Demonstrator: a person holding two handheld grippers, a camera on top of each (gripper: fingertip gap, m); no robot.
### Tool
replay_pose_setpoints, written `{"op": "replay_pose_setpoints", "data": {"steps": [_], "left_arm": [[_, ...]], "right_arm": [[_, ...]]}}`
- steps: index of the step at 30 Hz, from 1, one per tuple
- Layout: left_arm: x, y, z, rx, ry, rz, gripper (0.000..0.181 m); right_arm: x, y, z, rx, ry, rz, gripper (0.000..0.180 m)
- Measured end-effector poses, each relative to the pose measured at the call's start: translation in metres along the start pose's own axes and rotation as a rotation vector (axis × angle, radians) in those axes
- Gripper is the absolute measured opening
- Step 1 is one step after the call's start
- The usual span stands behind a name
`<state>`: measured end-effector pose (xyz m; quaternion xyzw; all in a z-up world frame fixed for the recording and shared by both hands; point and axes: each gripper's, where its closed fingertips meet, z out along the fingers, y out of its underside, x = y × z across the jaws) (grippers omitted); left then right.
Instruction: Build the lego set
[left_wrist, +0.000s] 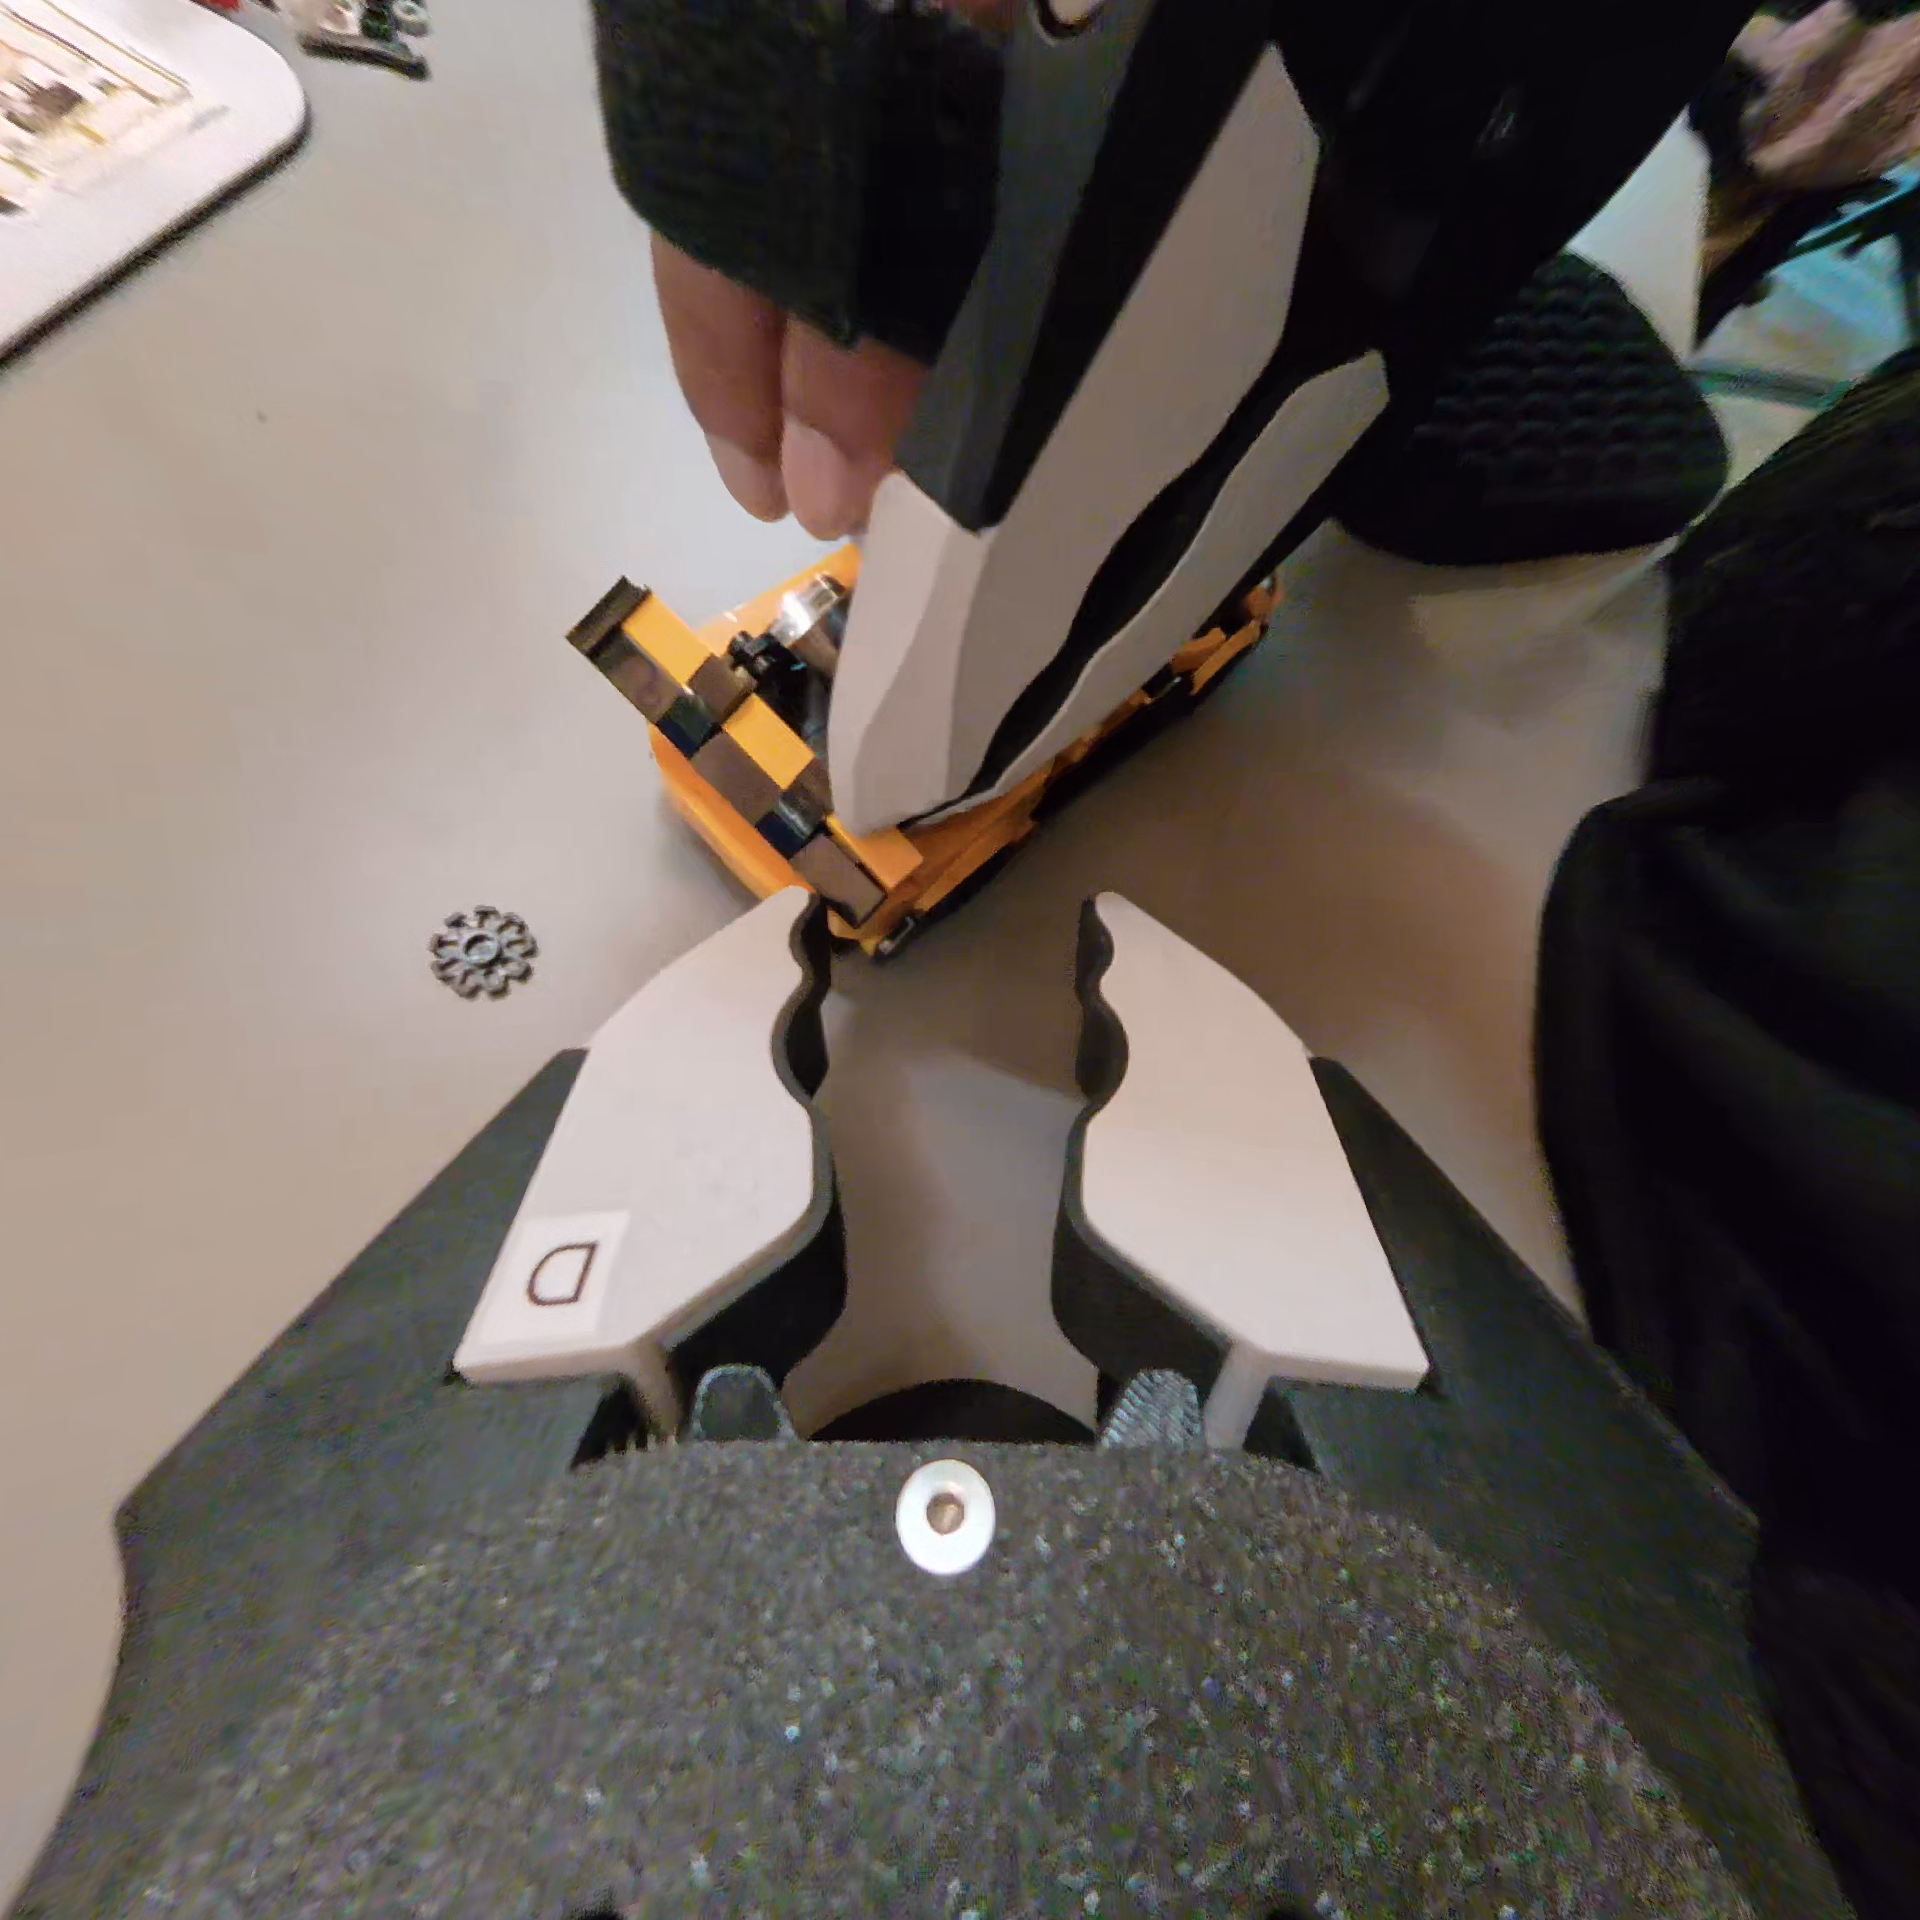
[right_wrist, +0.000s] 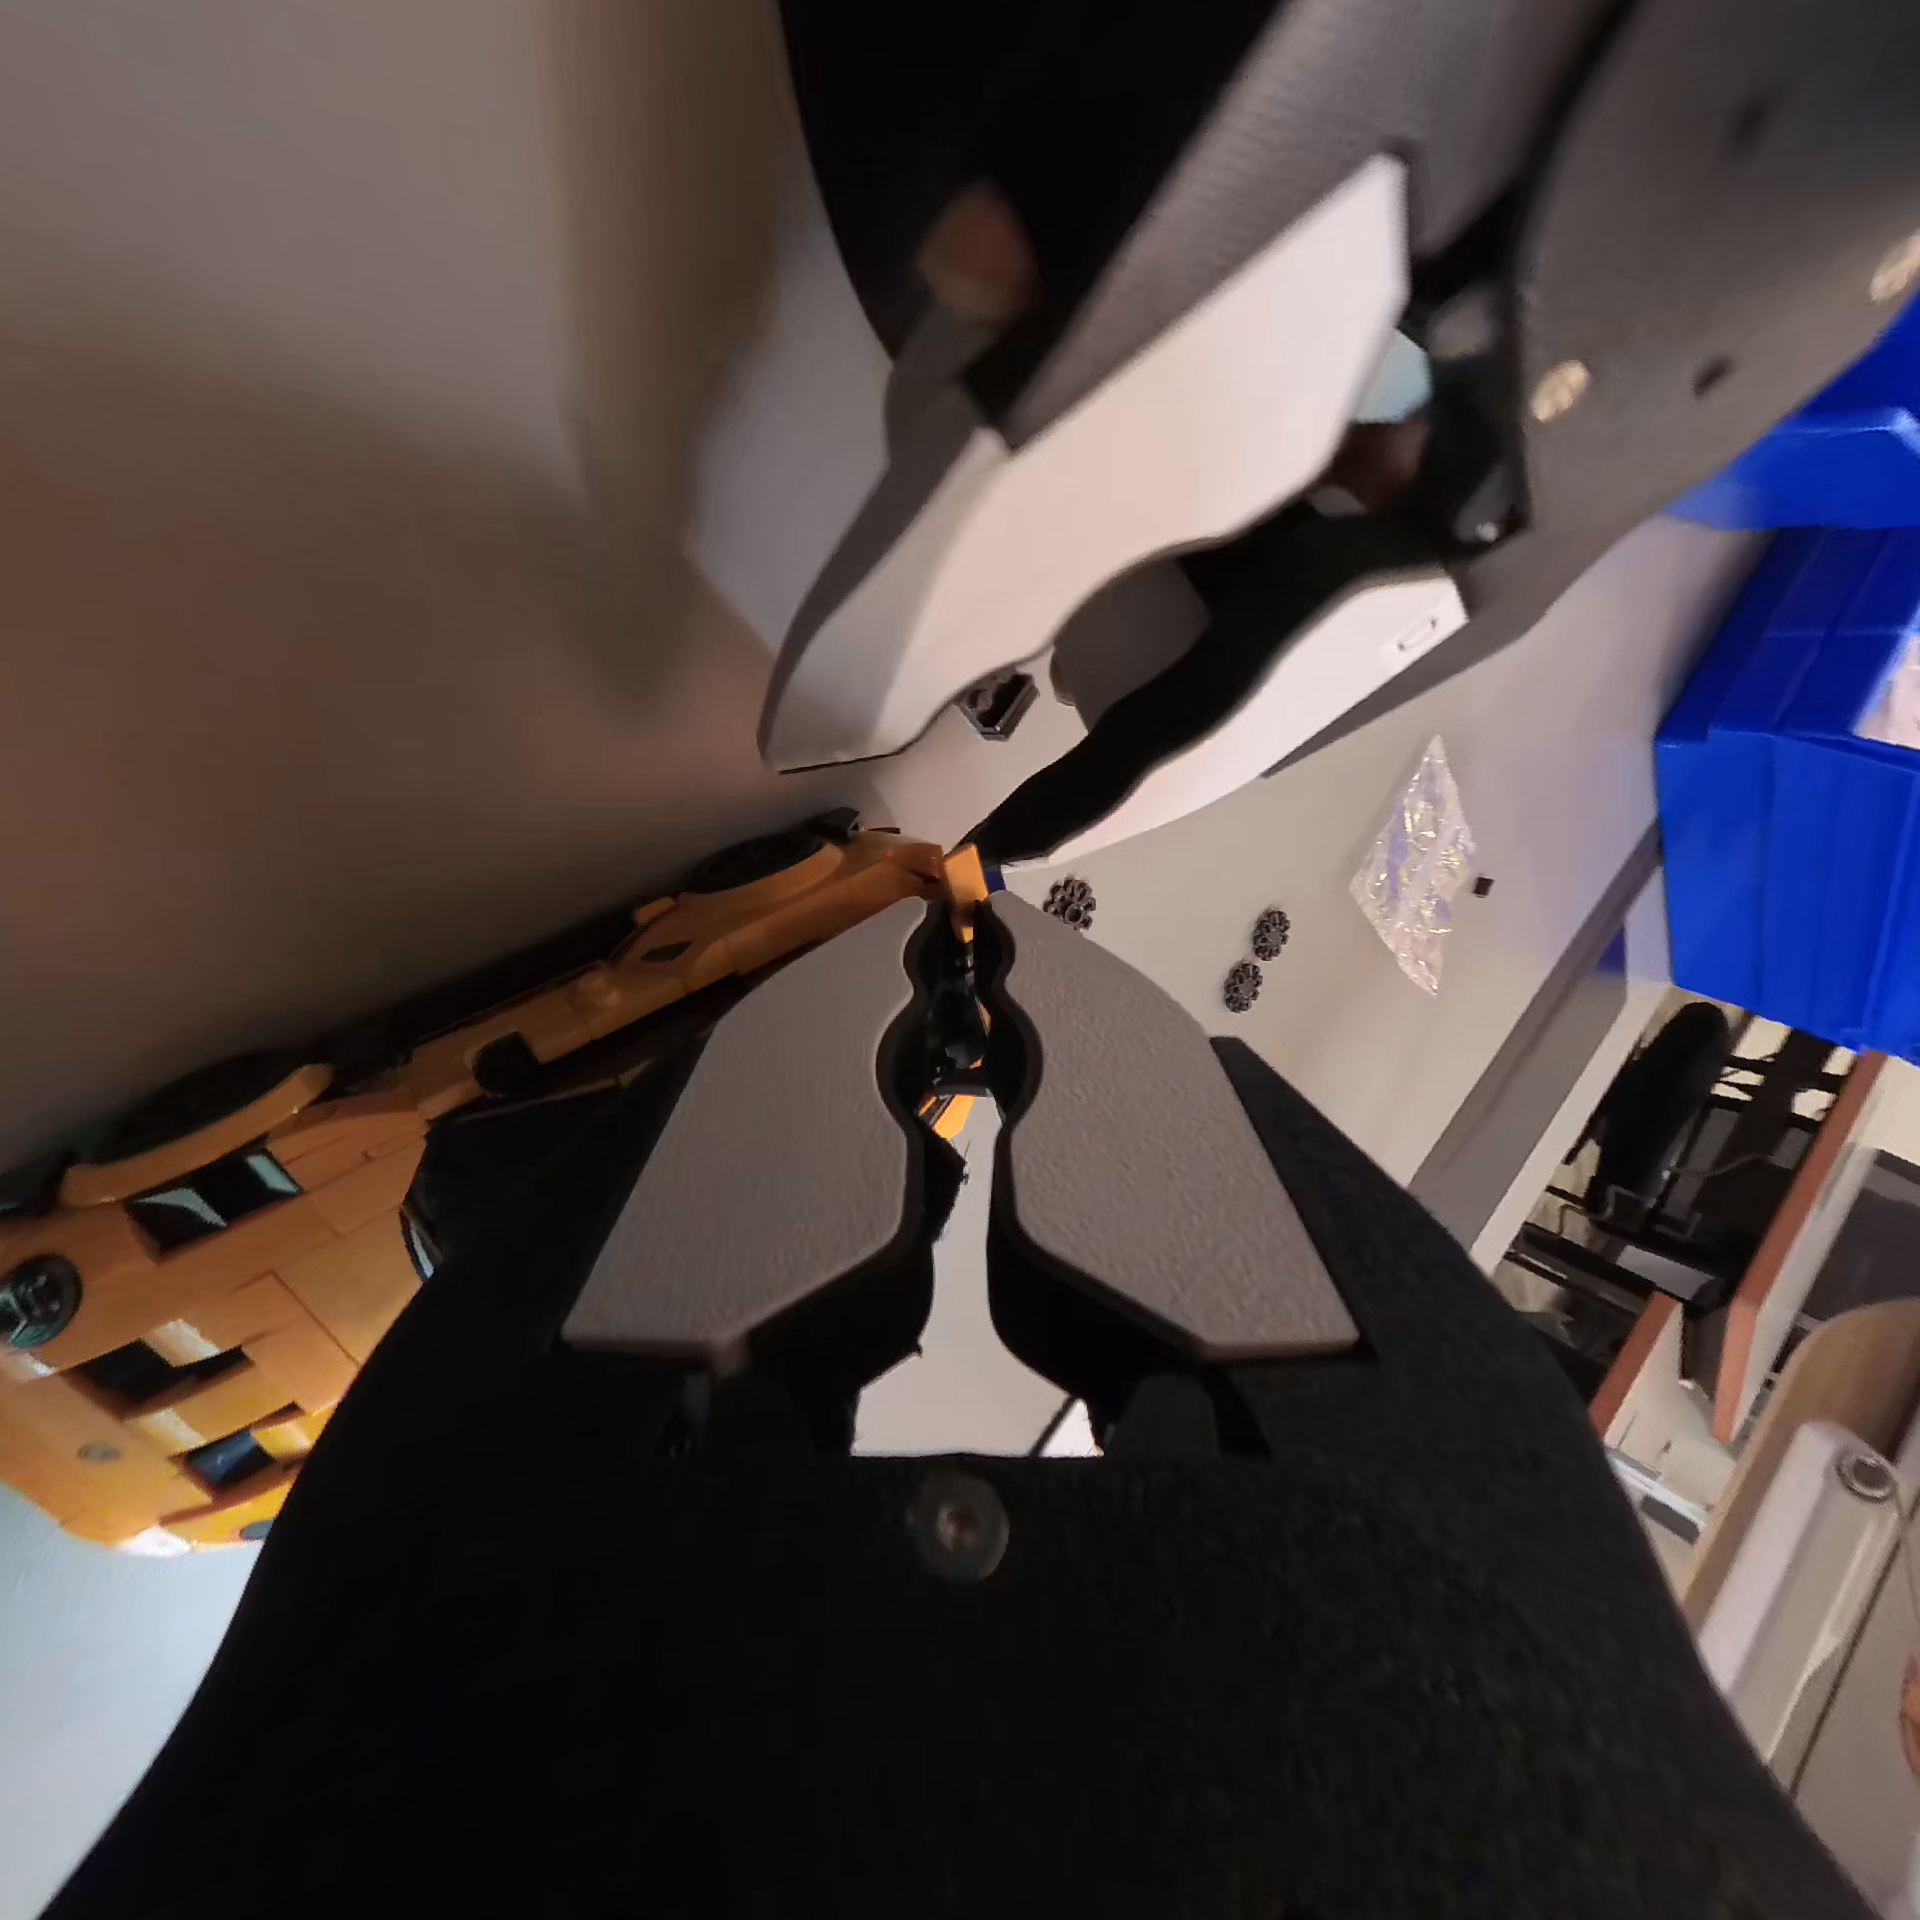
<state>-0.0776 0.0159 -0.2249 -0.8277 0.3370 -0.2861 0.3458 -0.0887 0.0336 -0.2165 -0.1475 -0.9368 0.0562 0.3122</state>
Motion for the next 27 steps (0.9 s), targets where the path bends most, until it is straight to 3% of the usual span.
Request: {"op": "replay_pose_setpoints", "data": {"steps": [9, 19, 27], "left_arm": [[0.0016, -0.0010, -0.0032, -0.019, 0.147, -0.039, 0.046], [0.0021, -0.0015, -0.0018, -0.028, 0.176, -0.045, 0.047], [0.0014, -0.0036, -0.0019, -0.022, 0.173, -0.051, 0.047]], "right_arm": [[-0.0006, 0.0008, 0.0008, -0.036, -0.087, 0.007, 0.005], [-0.0017, 0.0020, 0.0005, -0.049, -0.220, 0.065, 0.005], [-0.0010, 0.0021, -0.0018, -0.056, -0.209, 0.057, 0.001]]}}
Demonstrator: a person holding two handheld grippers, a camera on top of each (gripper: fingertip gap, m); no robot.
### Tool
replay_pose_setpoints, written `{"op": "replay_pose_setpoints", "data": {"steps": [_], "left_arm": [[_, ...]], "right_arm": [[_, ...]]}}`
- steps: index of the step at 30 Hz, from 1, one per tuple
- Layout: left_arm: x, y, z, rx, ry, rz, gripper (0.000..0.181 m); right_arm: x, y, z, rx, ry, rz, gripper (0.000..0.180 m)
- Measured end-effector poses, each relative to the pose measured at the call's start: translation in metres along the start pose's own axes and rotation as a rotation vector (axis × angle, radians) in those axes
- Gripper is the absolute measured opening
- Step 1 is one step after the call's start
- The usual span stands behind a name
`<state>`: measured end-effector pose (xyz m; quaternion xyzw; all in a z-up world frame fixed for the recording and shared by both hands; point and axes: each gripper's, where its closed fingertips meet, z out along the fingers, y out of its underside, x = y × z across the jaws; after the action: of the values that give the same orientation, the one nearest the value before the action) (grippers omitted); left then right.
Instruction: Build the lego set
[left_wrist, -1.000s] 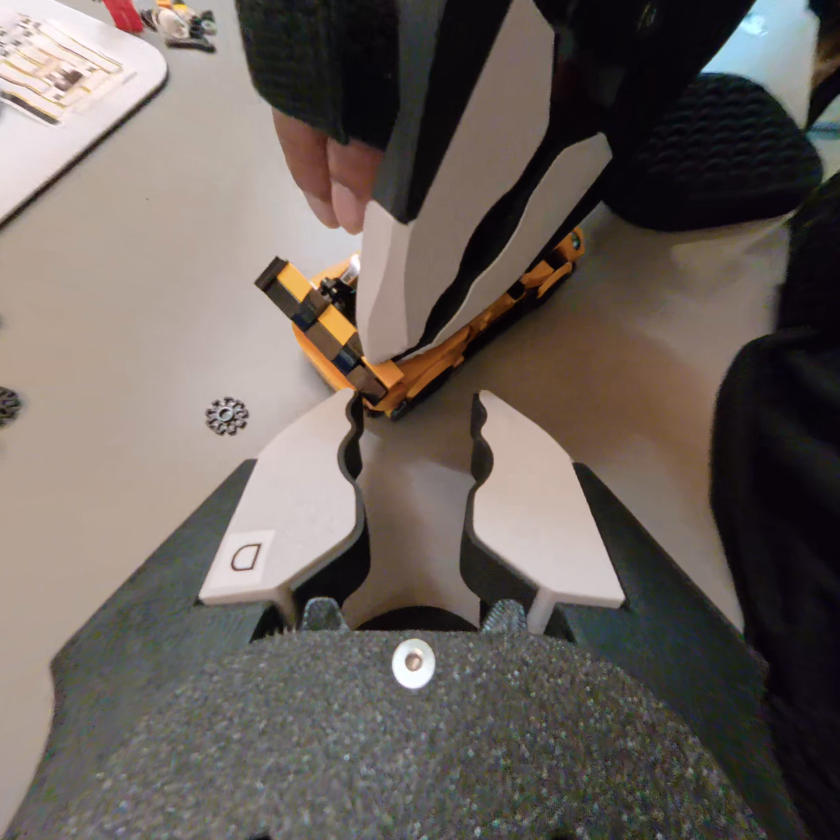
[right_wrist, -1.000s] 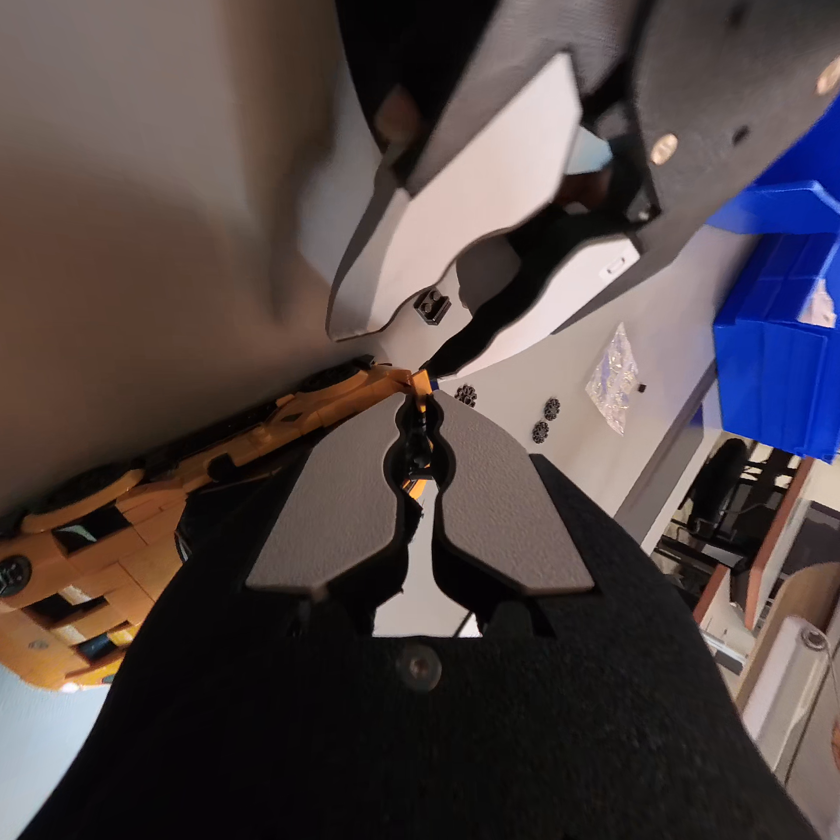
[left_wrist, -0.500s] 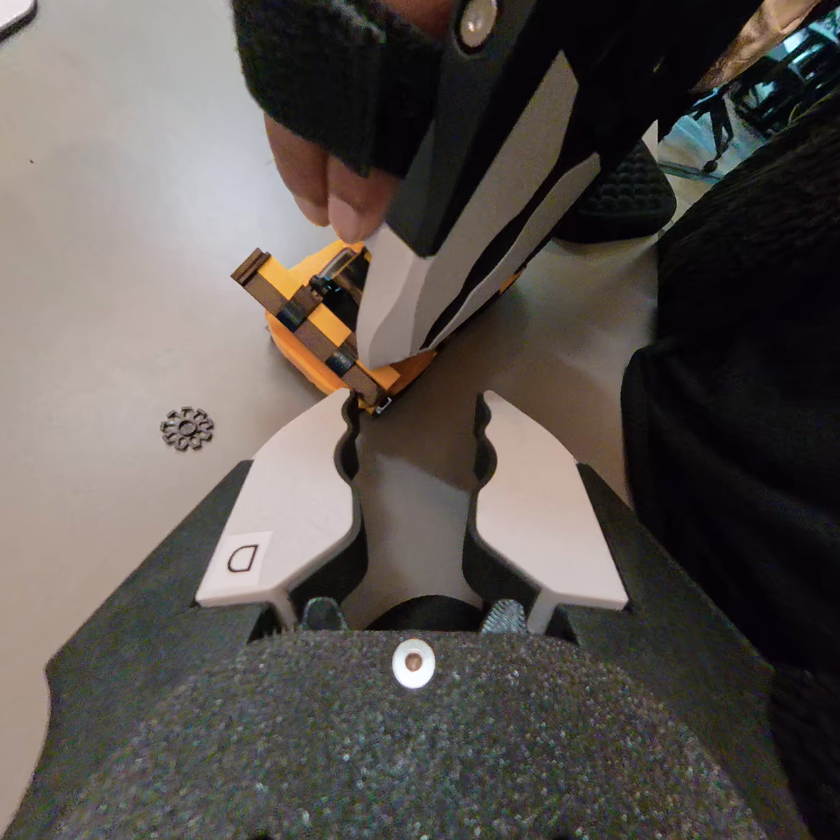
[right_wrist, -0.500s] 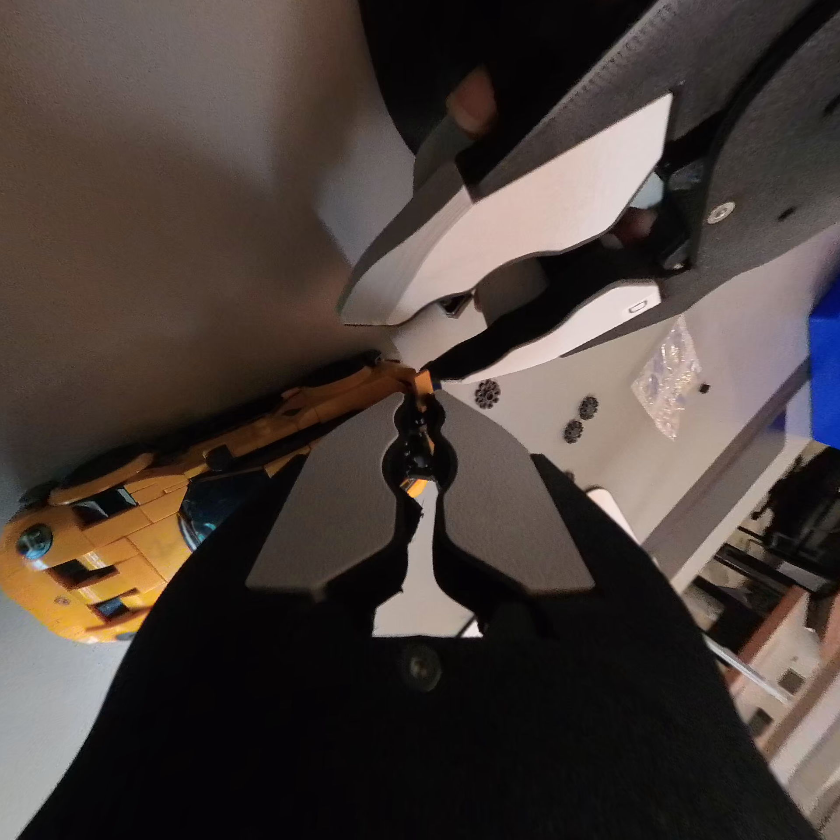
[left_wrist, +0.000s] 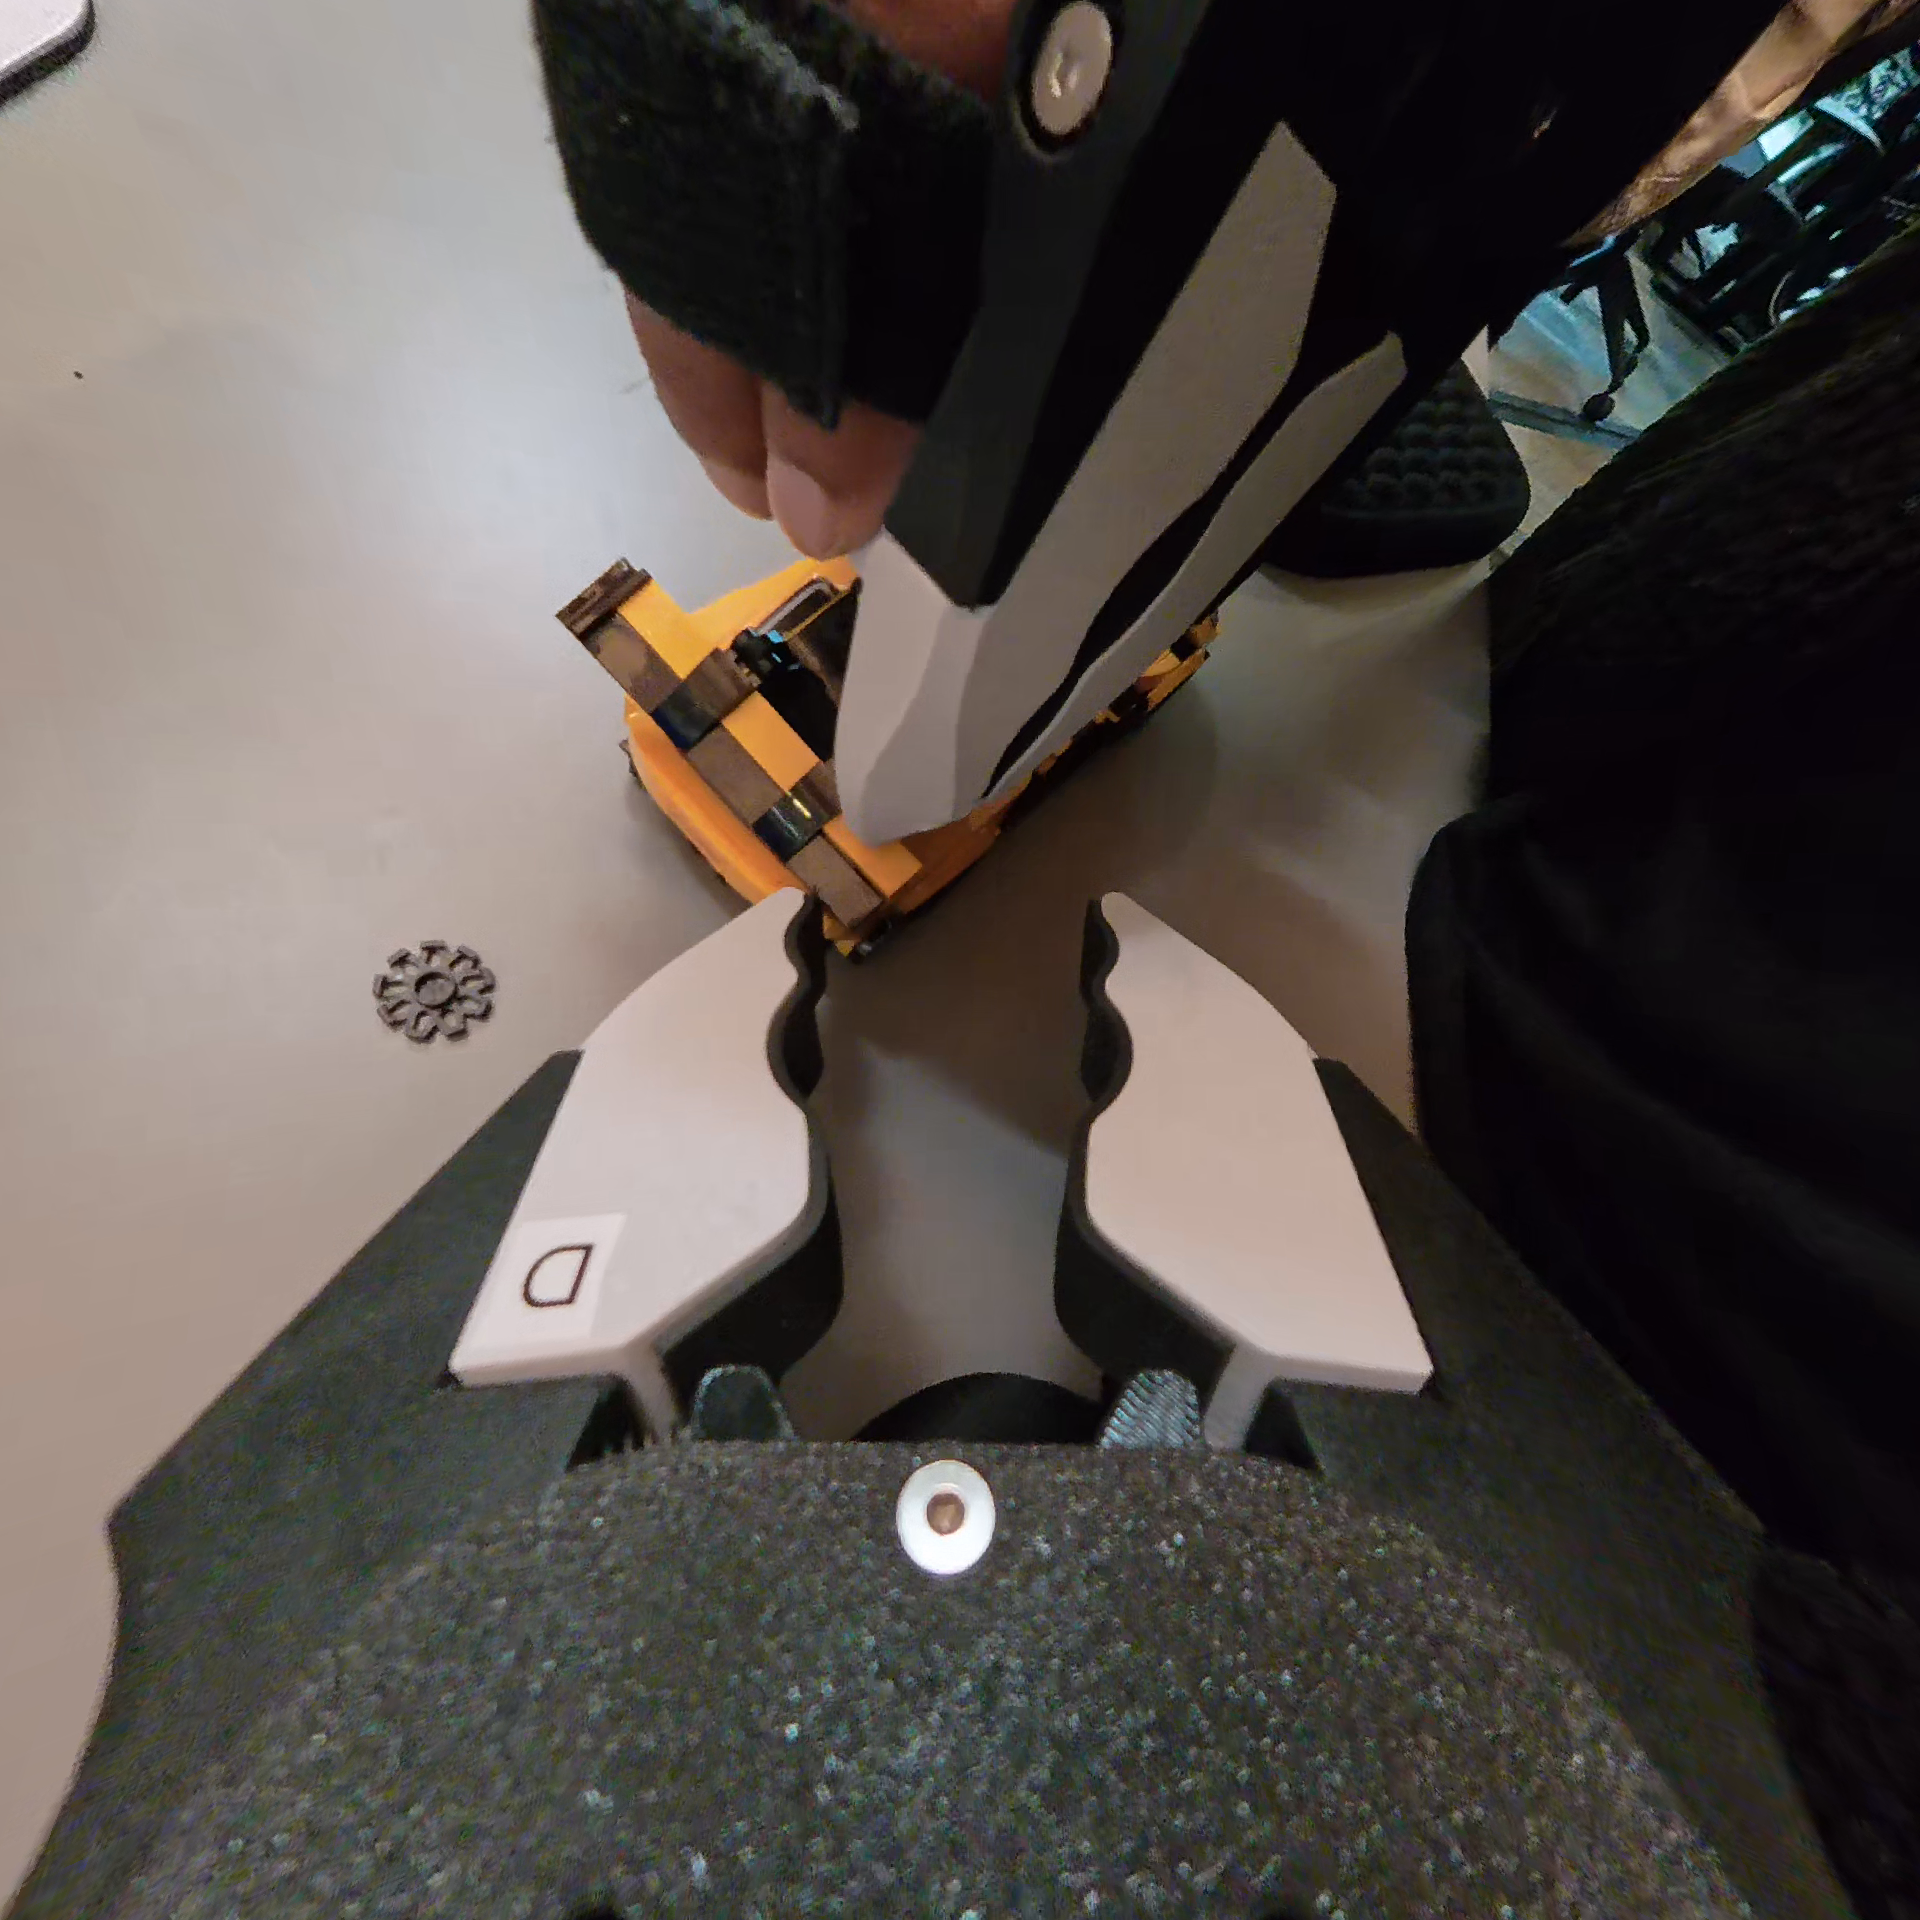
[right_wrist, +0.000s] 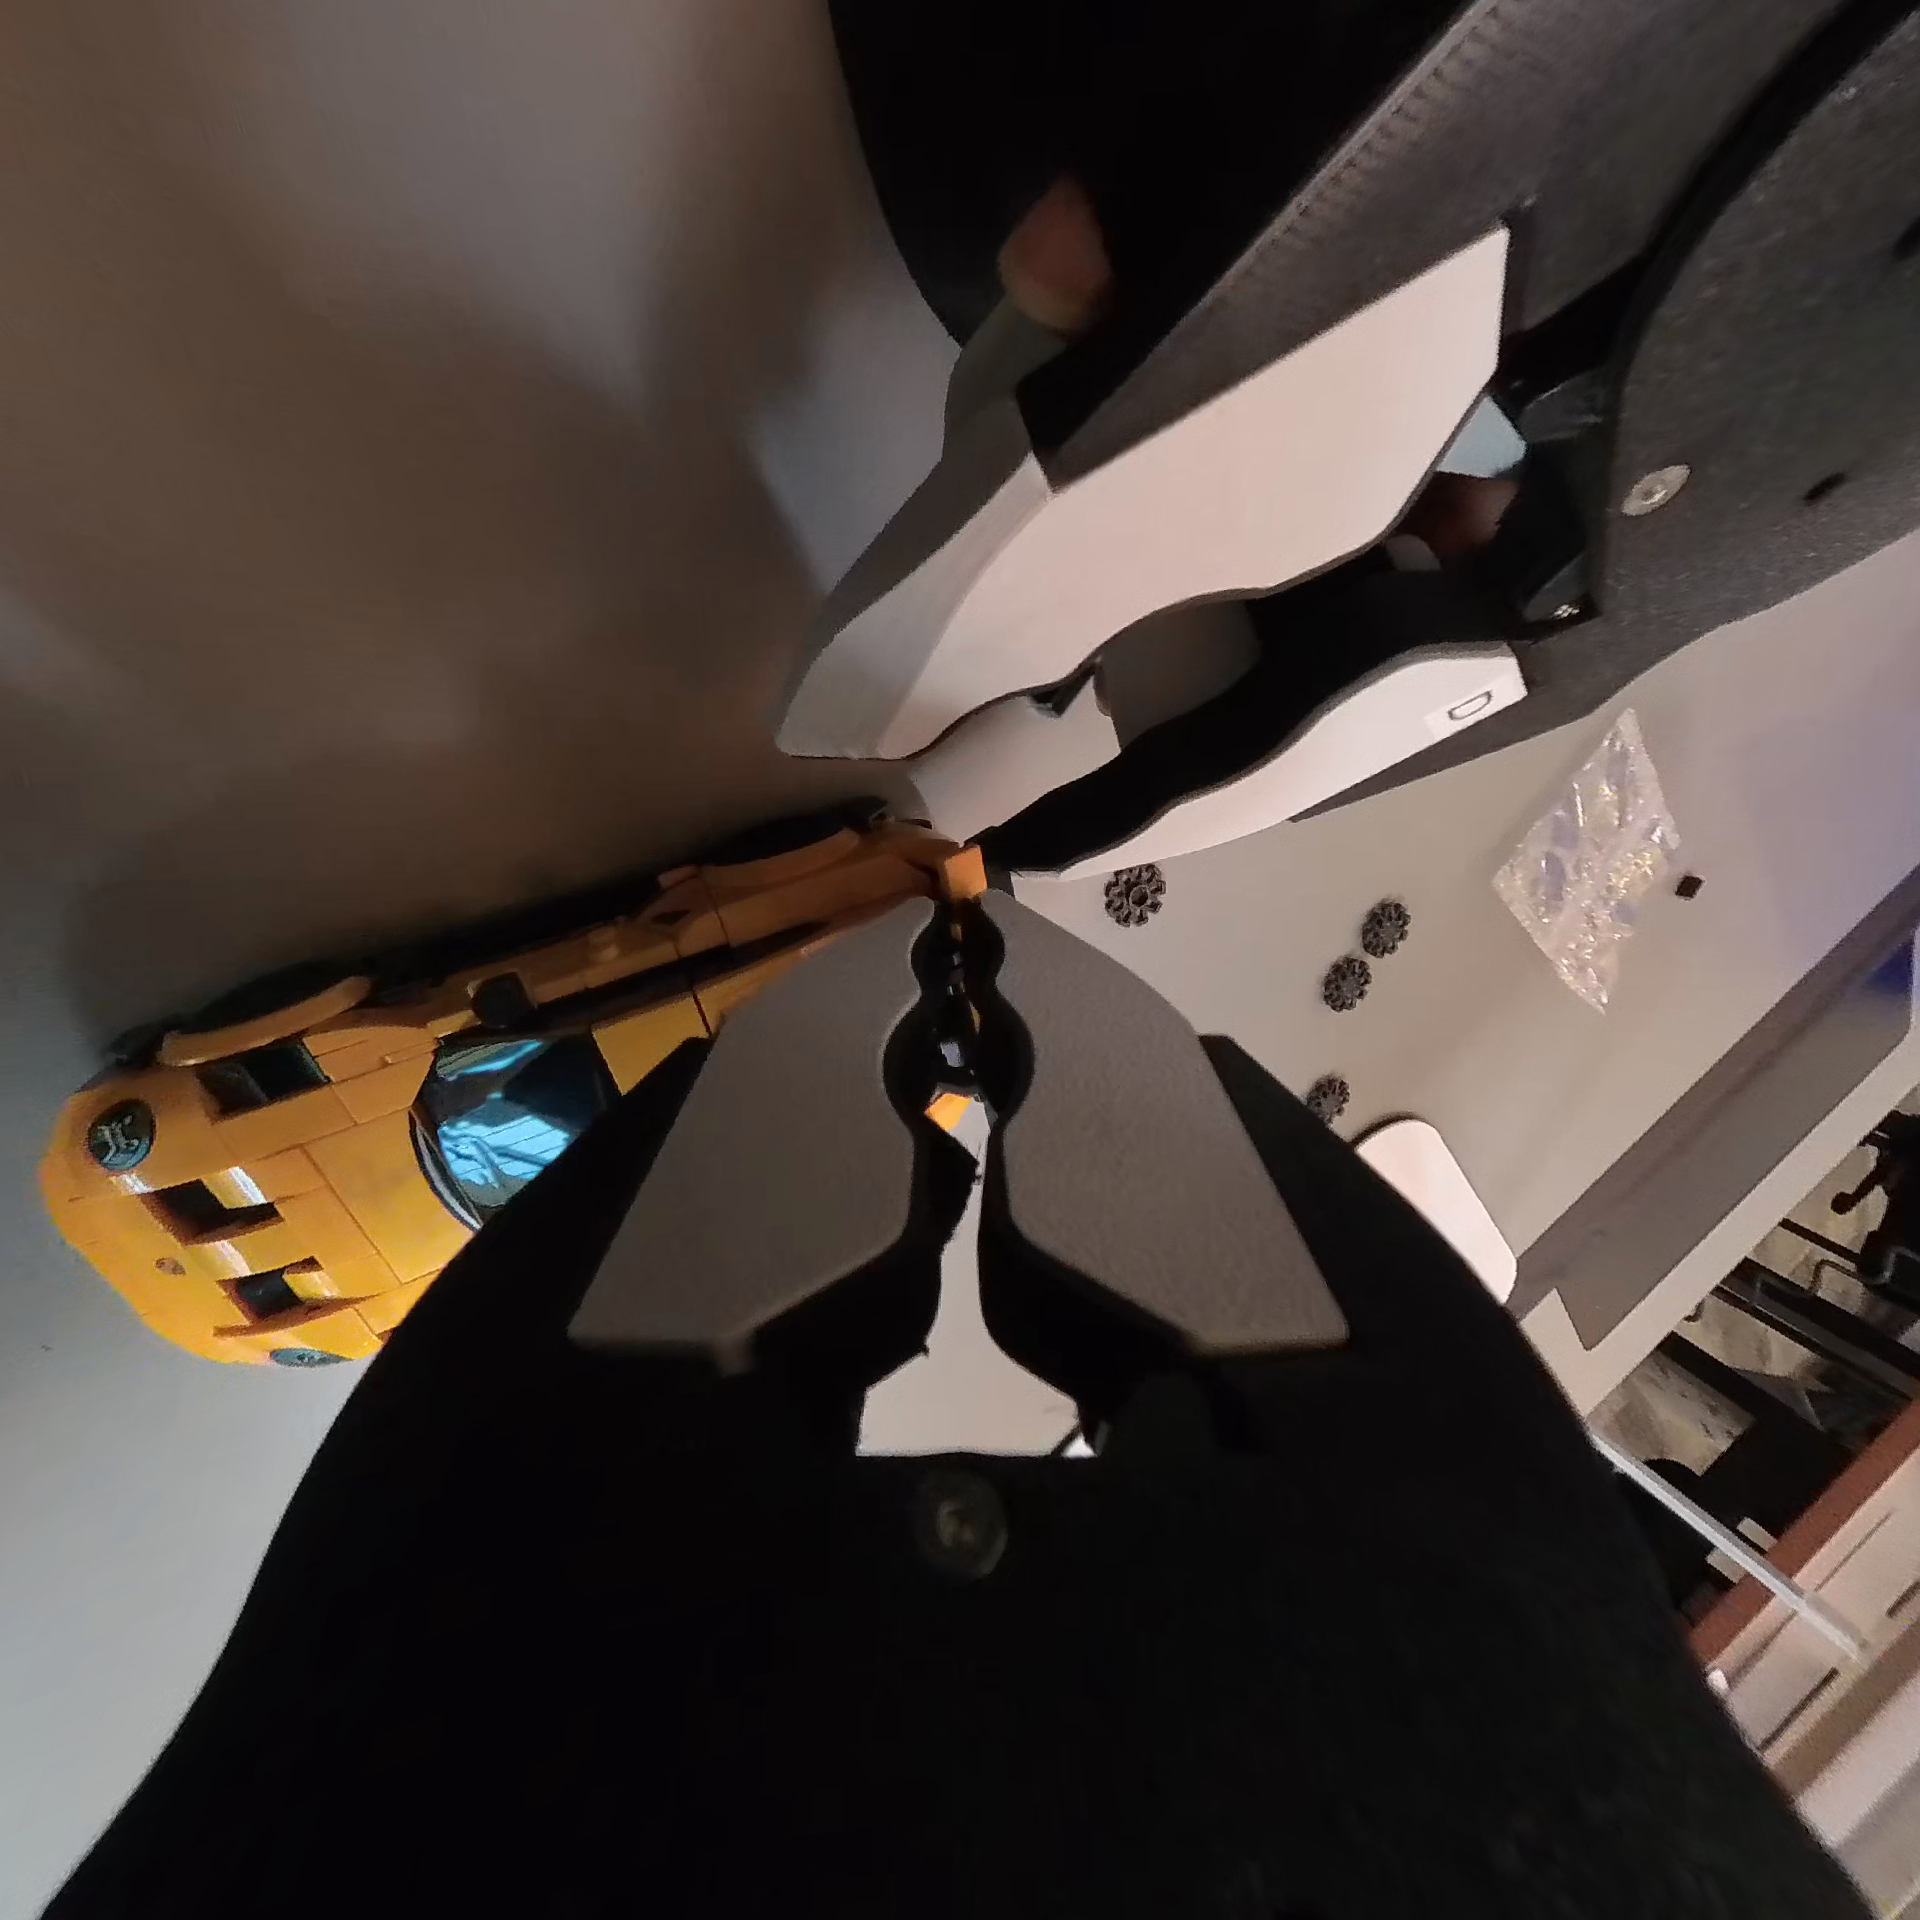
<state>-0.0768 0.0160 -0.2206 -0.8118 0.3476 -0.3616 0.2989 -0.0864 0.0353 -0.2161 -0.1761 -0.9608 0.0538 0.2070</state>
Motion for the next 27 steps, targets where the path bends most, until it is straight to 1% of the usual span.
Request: {"op": "replay_pose_setpoints", "data": {"steps": [9, 27], "left_arm": [[-0.0011, -0.0014, 0.0002, 0.004, -0.002, -0.009, 0.048], [0.0012, -0.0001, 0.0044, -0.021, 0.007, 0.000, 0.048]], "right_arm": [[0.0012, 0.0011, 0.0008, -0.035, 0.033, 0.017, 0.003], [-0.0031, 0.0006, 0.0008, -0.005, 0.028, 0.079, 0.003]]}}
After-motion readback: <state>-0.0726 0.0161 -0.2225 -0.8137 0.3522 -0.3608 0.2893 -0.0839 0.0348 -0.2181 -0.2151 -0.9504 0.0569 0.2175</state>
